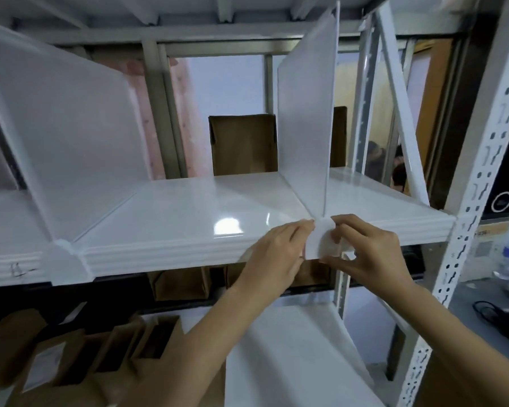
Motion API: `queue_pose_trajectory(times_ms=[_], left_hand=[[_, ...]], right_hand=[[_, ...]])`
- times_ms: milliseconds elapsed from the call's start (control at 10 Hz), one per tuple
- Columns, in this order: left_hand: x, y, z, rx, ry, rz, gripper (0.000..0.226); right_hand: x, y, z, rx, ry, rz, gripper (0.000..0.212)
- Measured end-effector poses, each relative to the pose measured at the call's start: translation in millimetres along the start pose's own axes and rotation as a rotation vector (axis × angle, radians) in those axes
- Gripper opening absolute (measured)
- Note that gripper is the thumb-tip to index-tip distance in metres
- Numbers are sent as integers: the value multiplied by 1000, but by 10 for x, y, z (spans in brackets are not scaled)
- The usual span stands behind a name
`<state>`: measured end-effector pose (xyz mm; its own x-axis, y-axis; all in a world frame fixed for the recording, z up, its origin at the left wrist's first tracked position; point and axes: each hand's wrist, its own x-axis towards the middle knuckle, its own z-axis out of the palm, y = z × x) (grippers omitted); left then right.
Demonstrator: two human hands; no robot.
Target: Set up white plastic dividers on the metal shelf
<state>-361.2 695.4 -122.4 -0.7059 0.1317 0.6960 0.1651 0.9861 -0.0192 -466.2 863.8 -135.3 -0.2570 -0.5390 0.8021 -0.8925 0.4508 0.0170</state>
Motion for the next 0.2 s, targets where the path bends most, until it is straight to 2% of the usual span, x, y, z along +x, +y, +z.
queue_pose_trajectory(times_ms=[100,200], left_hand=[[-42,-41,-171,-201,-105,-69,58],[-195,-130,-418,-362,-104,-165,44]], right_hand=[[47,-162,-41,12,-52,88,35],[-63,-332,-127,71,-20,218,34]])
